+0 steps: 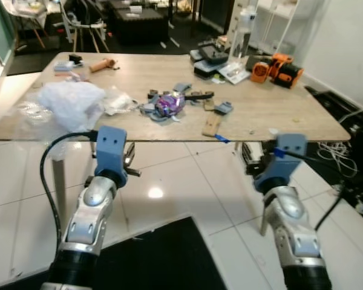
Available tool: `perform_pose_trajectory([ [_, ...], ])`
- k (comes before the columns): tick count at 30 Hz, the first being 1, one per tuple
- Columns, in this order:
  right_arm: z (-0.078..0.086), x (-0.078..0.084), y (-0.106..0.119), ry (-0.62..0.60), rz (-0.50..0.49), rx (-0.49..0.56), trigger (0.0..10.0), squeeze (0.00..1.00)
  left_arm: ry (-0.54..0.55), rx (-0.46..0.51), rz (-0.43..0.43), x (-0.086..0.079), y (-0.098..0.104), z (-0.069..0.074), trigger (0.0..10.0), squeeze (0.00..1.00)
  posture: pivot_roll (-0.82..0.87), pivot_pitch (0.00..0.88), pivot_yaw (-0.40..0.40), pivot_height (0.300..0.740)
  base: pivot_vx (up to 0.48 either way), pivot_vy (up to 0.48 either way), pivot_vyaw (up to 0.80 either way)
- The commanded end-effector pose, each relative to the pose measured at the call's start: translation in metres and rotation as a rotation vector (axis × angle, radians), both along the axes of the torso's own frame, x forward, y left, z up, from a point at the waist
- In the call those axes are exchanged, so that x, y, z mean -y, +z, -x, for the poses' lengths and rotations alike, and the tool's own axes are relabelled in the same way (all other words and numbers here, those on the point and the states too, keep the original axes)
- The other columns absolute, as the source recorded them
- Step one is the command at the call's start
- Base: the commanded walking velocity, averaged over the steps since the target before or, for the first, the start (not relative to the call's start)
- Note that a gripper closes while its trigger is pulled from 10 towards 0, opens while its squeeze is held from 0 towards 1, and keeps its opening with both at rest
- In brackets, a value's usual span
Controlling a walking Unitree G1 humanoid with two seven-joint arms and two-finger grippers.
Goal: Picking trash to rubbish bin
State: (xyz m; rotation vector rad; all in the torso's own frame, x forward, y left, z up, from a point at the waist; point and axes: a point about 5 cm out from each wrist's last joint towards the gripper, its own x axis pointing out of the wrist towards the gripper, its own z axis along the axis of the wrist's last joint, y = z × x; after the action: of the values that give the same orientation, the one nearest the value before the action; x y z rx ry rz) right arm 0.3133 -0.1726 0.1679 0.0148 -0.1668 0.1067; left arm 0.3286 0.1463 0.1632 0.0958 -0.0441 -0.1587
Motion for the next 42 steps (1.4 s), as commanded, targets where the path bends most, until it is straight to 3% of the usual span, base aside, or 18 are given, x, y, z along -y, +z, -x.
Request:
perform_pose_trajectory([
  [1,0.002,-0.01,-0.003,0.037,0.012,-0.013,10.0,0.0,0.053,0.005,-0.011,-0.01,-0.001,0.001,10.0,0.0,-0.1,0.061,-0.026,0.74,0.42,0.0,0.0],
  [9,0.004,-0.016,-0.006,0.078,0.016,-0.018,10.0,0.0,0.075,0.042,-0.031,-0.015,0.008,-0.002,10.0,0.0,-0.1,0.04,-0.021,0.74,0.415,0.0,0.7],
  [18,0.003,-0.02,-0.002,0.157,0.024,-0.007,10.0,0.0,0.199,0.107,-0.03,-0.029,0.023,-0.008,10.0,0.0,-0.1,0.035,-0.022,0.74,0.412,0.0,0.8],
  [24,0.002,-0.022,0.0,0.186,0.019,-0.003,10.0,0.0,0.184,0.102,-0.026,-0.026,0.022,-0.008,10.0,0.0,-0.1,0.043,-0.026,0.74,0.411,0.0,0.75],
  [30,0.003,-0.028,0.004,0.242,0.012,0.019,10.0,0.0,0.144,0.101,-0.002,-0.016,0.021,-0.006,10.0,0.0,-0.1,0.042,-0.028,0.74,0.408,0.0,0.0],
  [42,0.008,-0.026,0.008,0.188,0.039,0.061,10.0,0.0,0.041,0.123,0.043,-0.001,0.022,-0.002,10.0,0.0,-0.11,0.054,-0.023,0.74,0.227,0.0,0.0],
])
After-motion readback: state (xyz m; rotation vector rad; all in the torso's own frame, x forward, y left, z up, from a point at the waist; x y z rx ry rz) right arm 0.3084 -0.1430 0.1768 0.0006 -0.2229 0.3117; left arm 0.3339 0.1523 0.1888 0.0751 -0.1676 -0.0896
